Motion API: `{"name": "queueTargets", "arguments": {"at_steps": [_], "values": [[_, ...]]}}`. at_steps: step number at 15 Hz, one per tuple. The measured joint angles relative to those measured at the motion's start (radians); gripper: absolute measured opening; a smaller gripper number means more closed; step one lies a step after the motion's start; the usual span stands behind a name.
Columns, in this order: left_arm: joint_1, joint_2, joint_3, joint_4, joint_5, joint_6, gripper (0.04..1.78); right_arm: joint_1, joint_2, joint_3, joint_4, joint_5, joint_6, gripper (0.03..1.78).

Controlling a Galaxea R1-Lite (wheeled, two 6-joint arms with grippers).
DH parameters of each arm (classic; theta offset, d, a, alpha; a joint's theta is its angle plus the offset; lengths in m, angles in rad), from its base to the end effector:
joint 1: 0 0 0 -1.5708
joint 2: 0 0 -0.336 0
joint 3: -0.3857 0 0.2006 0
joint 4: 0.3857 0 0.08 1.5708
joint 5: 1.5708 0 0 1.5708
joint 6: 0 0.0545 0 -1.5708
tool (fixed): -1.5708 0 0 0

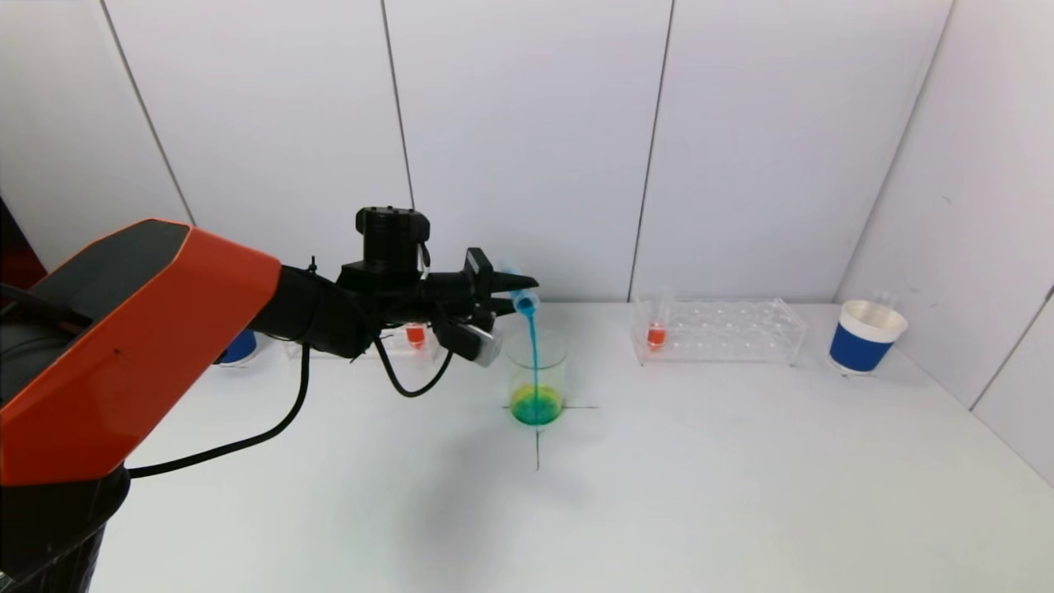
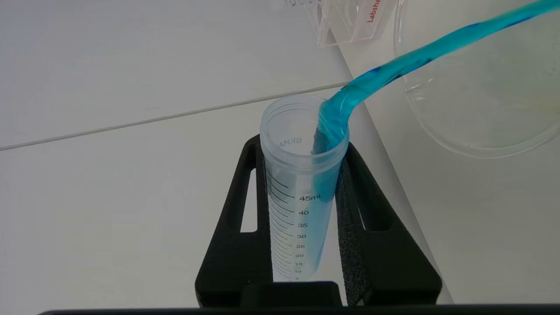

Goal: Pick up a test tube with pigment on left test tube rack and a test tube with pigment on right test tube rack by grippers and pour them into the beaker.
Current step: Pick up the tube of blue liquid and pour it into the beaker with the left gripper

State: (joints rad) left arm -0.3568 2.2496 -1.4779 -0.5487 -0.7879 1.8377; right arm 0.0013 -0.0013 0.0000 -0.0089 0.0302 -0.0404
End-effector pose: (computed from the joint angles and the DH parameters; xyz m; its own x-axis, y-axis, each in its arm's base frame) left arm 0.4666 -0.2151 0.1598 0.3970 -0.9045 -0.1560 -0.0359 -0.1851 0.9821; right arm -0.0158 0.0016 0.0766 0.9995 0.0315 0.0102 -0.0311 0.9987 -0.0407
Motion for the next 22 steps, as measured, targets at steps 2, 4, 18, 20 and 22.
{"name": "queueTargets", "arguments": {"at_steps": [2, 4, 18, 20, 22], "values": [[-0.001, -0.001, 0.000, 0.009, 0.003, 0.018, 0.44, 0.000, 0.000, 0.000, 0.000, 0.000, 0.000, 1.77], [-0.002, -0.001, -0.003, 0.013, 0.010, 0.043, 0.44, 0.000, 0.000, 0.000, 0.000, 0.000, 0.000, 1.77], [-0.021, -0.005, -0.103, 0.064, 0.016, 0.159, 0.44, 0.000, 0.000, 0.000, 0.000, 0.000, 0.000, 1.77], [-0.022, -0.005, -0.105, 0.064, 0.016, 0.166, 0.44, 0.000, 0.000, 0.000, 0.000, 0.000, 0.000, 1.77], [-0.022, -0.005, -0.106, 0.065, 0.016, 0.178, 0.44, 0.000, 0.000, 0.000, 0.000, 0.000, 0.000, 1.77]]}}
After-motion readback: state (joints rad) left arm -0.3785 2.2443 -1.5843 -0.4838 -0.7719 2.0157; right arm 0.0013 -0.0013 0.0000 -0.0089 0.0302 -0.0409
